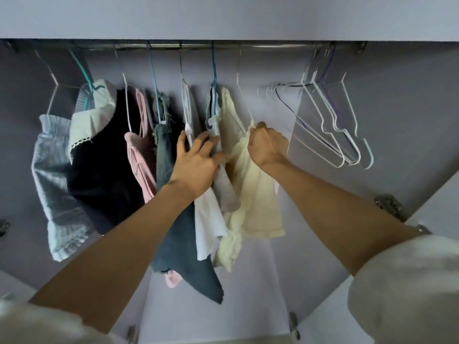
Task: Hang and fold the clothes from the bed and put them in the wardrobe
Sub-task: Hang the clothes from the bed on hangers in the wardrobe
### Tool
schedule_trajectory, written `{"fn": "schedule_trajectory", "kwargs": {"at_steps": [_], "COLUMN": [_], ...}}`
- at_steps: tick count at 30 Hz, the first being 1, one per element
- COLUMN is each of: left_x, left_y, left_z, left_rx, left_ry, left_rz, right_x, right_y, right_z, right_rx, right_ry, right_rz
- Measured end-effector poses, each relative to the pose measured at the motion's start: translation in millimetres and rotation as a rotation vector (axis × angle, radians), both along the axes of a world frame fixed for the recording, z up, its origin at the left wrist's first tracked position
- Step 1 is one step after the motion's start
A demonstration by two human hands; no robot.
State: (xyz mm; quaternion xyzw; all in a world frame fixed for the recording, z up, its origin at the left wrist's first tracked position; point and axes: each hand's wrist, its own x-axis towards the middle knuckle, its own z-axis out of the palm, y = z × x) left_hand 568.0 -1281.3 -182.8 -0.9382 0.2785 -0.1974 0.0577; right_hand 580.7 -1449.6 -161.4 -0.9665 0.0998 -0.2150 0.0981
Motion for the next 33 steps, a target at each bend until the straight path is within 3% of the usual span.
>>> {"fn": "schedule_trajectory", "kwargs": {"at_steps": [10,15,19,26,33], "left_x": [-28.3,-86.9,-139.0,-242.8,-432.8], "left_y": [6.5,33.2,71.5,151.9,210.0], "left_z": [-0.7,-8.8,-26.4,-60.9,-102.1], "left_rx": [-0.129,-0.364,-0.564,-0.646,-0.961], "left_ry": [0.124,0.177,0.211,0.336,0.271], "left_rz": [0.021,0.085,0.167,0.533,1.061], "right_x": [-37.0,-106.1,-155.9,-205.6,-288.5], "right_y": [10.5,19.0,43.9,123.8,214.6], "right_z": [-9.9,-45.0,-60.7,-76.6,-121.8], "right_rx": [0.177,0.236,0.287,0.46,0.283], "right_ry": [0.068,-0.114,-0.239,0.298,0.788], "right_rz": [0.055,0.078,0.231,0.698,1.146]}}
